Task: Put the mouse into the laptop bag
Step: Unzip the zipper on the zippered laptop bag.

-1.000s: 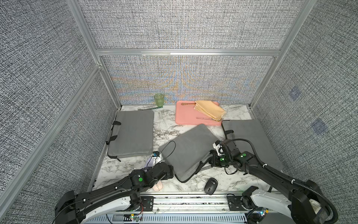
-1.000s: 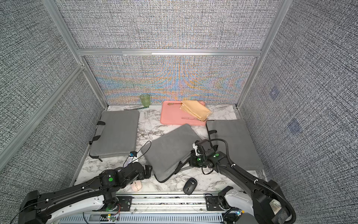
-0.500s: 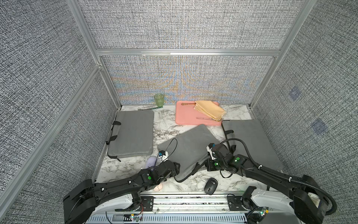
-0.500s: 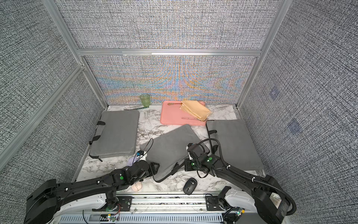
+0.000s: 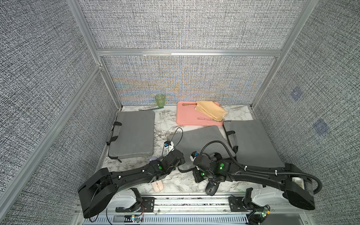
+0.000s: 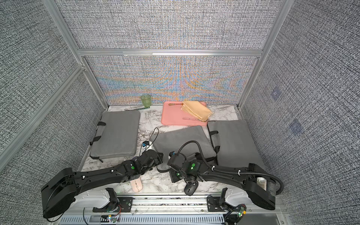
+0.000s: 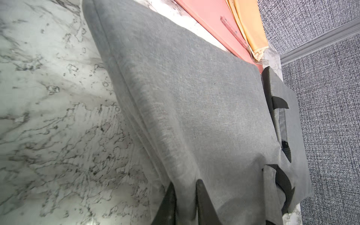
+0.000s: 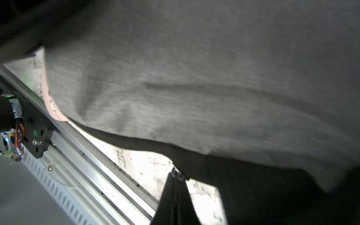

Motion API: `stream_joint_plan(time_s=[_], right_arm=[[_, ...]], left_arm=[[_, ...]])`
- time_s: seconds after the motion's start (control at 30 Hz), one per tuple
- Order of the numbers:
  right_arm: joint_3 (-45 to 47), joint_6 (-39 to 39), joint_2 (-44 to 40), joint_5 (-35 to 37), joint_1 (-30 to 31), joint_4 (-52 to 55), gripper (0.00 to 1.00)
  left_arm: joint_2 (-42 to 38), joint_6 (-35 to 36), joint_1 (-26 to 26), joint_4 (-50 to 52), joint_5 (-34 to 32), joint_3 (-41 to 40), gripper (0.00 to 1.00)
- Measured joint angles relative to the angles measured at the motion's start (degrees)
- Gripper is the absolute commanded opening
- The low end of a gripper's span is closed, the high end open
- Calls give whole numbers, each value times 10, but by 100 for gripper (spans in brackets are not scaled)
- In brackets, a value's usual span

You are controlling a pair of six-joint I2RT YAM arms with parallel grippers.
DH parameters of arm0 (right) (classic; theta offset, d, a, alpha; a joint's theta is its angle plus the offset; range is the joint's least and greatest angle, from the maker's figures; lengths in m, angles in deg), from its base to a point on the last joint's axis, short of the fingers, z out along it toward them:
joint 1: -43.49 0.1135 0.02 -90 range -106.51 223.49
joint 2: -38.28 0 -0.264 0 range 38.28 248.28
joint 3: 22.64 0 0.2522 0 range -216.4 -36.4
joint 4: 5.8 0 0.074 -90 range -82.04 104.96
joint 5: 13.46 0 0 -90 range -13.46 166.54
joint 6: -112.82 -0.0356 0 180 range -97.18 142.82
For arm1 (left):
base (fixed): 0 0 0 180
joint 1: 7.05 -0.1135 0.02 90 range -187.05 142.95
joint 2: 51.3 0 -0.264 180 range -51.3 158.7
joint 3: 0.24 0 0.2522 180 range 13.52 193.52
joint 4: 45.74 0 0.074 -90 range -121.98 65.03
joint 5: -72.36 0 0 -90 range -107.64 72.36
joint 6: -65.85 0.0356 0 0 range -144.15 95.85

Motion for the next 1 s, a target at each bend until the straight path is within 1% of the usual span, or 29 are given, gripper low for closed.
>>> stream_joint_plan(time_s=[0.07,0.1,0.17,0.2,0.33,0.43,0.57,0.67,0.8,0.83,0.9,0.93,0.97,1.0], right_arm=[[-13,-2,25,-10,10,-26,0],[-18,-2,35,-16,12,-38,0],[-29,-11,59,-25,13,-60,0],[-34,-12,67,-29,13,-68,0],[-53,-11,82,-46,13,-81,0],[-64,-7,88,-76,2,-95,0],[-82,5,99,-114,-17,-112,0],[-110,14,114,-121,-23,-107,0],[-144,27,130,-124,-30,-77,0],[-146,32,131,-127,-34,-73,0],[-147,38,130,-138,-45,-69,0],[-145,41,128,-140,-52,-69,0],[-139,43,122,-141,-59,-70,0],[-132,43,117,-137,-66,-69,0]], left_arm=[[0,-1,0,-5,0,1,22],[-2,-1,0,-6,-1,1,17],[-12,-6,-1,-6,-4,-6,2],[-20,-7,-1,-5,-5,-11,0],[-100,-26,6,1,-16,-56,0],[-204,-57,33,26,-63,-110,0],[-320,-95,75,112,-146,-133,0],[-341,-108,99,148,-196,-135,0],[-307,-134,148,194,-254,-111,1],[-298,-142,164,205,-272,-103,5],[-280,-155,189,223,-301,-87,17],[-266,-158,200,230,-313,-80,28],[-252,-161,210,231,-321,-73,45],[-240,-161,219,230,-324,-67,58]])
